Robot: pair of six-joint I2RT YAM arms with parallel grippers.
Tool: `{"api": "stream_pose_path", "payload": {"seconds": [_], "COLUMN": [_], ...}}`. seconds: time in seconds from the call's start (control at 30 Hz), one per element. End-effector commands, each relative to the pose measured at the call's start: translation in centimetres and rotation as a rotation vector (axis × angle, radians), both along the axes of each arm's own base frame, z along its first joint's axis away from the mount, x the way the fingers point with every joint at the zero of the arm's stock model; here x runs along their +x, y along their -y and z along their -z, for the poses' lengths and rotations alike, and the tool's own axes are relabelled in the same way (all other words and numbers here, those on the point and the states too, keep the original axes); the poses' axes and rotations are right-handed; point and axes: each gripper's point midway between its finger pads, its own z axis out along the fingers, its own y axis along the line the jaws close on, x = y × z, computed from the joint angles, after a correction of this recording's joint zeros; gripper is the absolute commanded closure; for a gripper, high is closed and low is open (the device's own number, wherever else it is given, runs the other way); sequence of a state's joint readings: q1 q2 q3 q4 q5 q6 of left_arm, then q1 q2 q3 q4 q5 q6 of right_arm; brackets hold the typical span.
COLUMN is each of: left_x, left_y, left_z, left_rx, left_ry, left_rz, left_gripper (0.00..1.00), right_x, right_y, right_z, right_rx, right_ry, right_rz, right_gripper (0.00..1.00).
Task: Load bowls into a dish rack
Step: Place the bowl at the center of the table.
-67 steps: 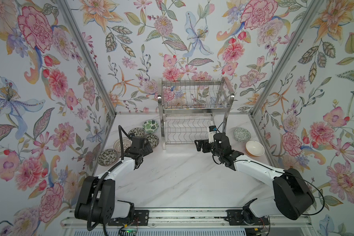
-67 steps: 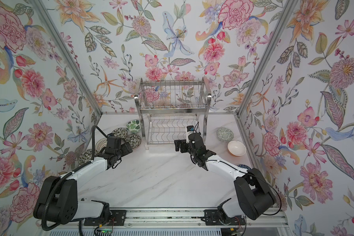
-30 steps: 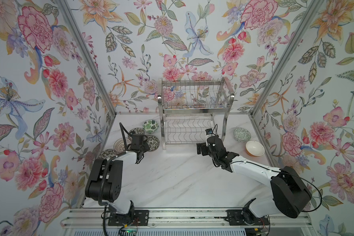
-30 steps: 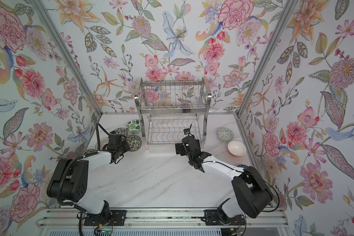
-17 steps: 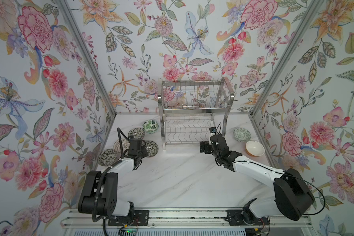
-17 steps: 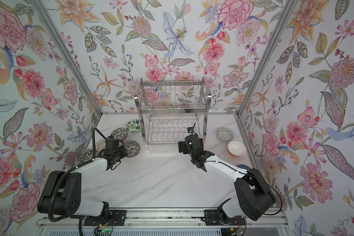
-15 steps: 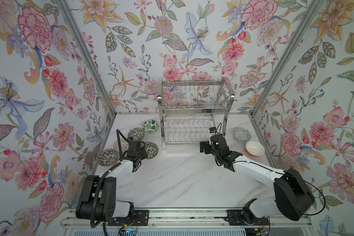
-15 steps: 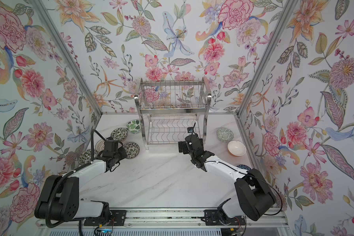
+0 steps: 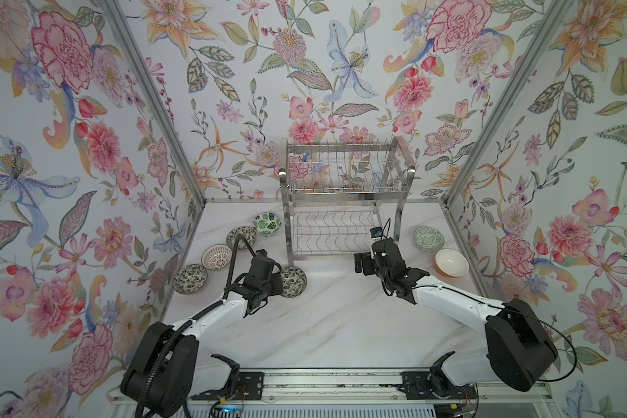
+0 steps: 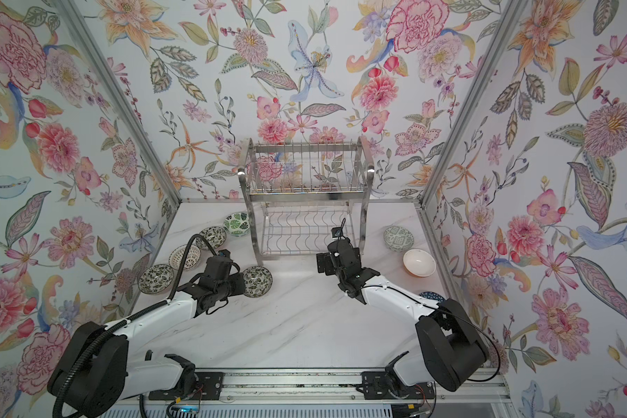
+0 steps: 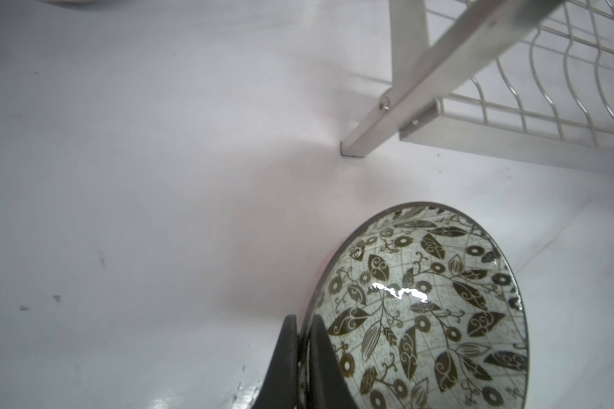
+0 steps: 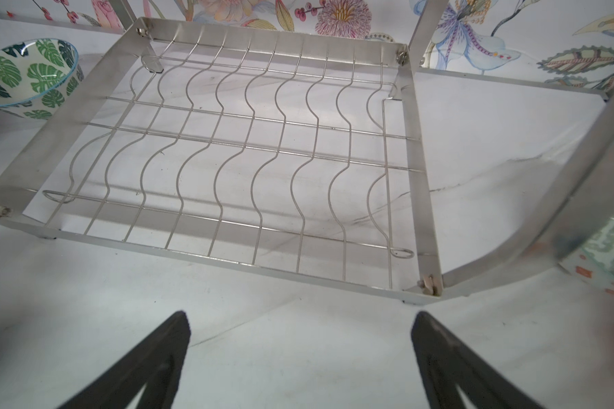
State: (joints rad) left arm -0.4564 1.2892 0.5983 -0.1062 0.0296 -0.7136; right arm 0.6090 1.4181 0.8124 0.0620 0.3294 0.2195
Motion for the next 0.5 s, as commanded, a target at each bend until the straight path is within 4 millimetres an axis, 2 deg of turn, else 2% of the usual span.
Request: {"api": "stream_pose_path", "payload": {"seconds": [0.0,0.2,0.3,0.47], "left_x": [1.5,3.0,3.8,4.7], "left_y": [3.9,11.4,13.8,15.5], "left_z": [-2.2,-3.3,-2.8,-1.6], "left_rx": [-0.127,-0.145,-0.134,-0.095], "left_ry": [0.064,0.081,0.074,0.043], "left_rz": [0.042,0.193,0.230,0.252], "left_gripper": [1.00,1.00,1.00,1.00], "right_x": [-0.6,-1.3,-1.7,-2.4], "right_y": [0.4,1.1,1.4,1.3], "right_z": [-0.8,-0.9,-0.5,0.2], "right_rx": [-0.003,-0.016,-0.027,-0.014], "right_ry": [0.007,-0.010,-0.029,-0.053], "right_rz": [-0.003,0.003,0.002,-0.005], "right_gripper": [0.01,0.01,0.01,0.01]}}
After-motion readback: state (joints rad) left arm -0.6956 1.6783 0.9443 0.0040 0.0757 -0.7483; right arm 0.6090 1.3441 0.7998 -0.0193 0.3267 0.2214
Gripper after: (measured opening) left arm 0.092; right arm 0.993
